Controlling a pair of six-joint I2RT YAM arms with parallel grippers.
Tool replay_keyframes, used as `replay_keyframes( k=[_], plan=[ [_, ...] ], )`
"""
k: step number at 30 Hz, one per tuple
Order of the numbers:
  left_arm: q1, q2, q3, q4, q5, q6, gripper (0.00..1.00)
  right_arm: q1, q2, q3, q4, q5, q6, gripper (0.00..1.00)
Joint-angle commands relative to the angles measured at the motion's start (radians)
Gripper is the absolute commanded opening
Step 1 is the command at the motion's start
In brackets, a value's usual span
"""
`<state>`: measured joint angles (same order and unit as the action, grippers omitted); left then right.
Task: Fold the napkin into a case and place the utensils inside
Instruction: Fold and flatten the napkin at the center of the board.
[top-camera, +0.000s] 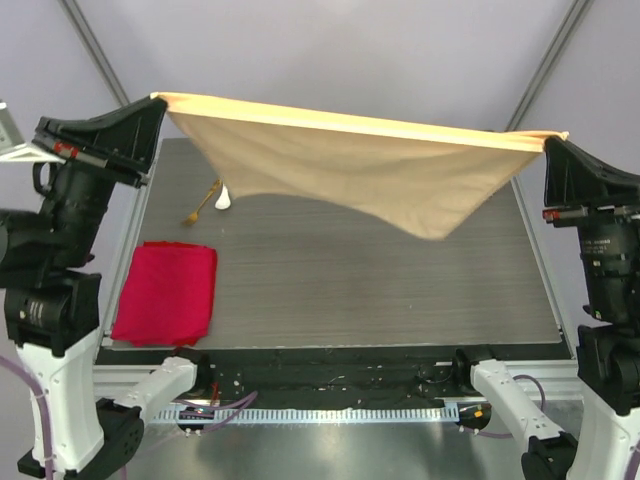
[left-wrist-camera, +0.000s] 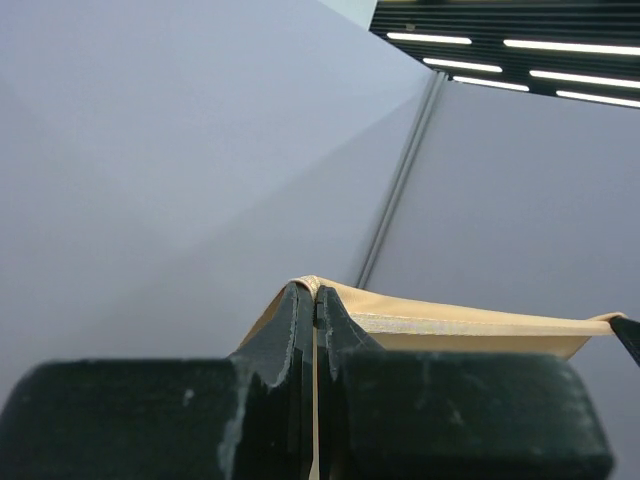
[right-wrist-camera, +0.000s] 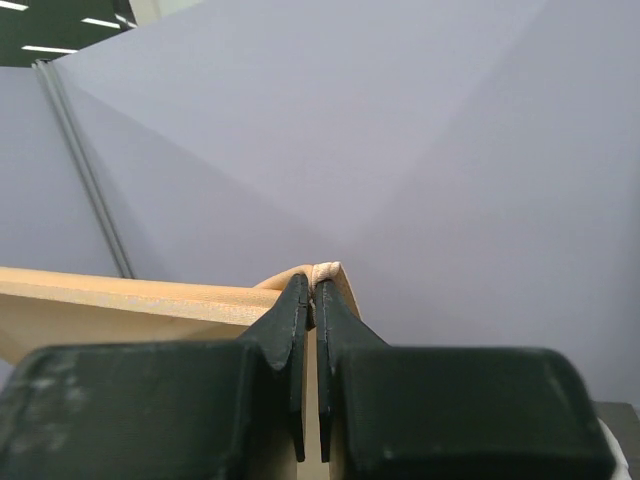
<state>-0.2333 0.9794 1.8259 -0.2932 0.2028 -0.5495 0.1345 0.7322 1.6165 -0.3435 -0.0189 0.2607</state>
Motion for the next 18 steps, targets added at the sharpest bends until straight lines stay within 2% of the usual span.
replay_keyframes(
  k=[1,6,9,11,13,18],
  plan=[
    [0.012,-0.034,0.003,-0.009,-0.025,-0.010,0.00,-0.006,-0.014,-0.012,-0.023,0.031,-0.008,0.01],
    [0.012,-0.001,-0.040,-0.070,-0.094,-0.009,0.00,-0.006,0.038,-0.035,-0.038,0.066,0.023,0.01],
    [0.012,0.057,-0.120,-0.075,-0.146,-0.010,0.00,-0.007,0.117,-0.082,-0.043,0.105,0.052,0.01],
    [0.011,0.115,-0.148,-0.125,-0.235,-0.001,0.00,-0.007,0.188,-0.116,-0.031,0.132,0.072,0.01],
    [0.012,0.206,-0.199,-0.130,-0.282,0.013,0.00,-0.007,0.239,-0.188,0.033,0.140,0.083,0.01],
    [0.018,0.405,-0.293,-0.024,-0.327,-0.015,0.00,-0.006,0.449,-0.349,0.211,0.160,0.080,0.01]
  ],
)
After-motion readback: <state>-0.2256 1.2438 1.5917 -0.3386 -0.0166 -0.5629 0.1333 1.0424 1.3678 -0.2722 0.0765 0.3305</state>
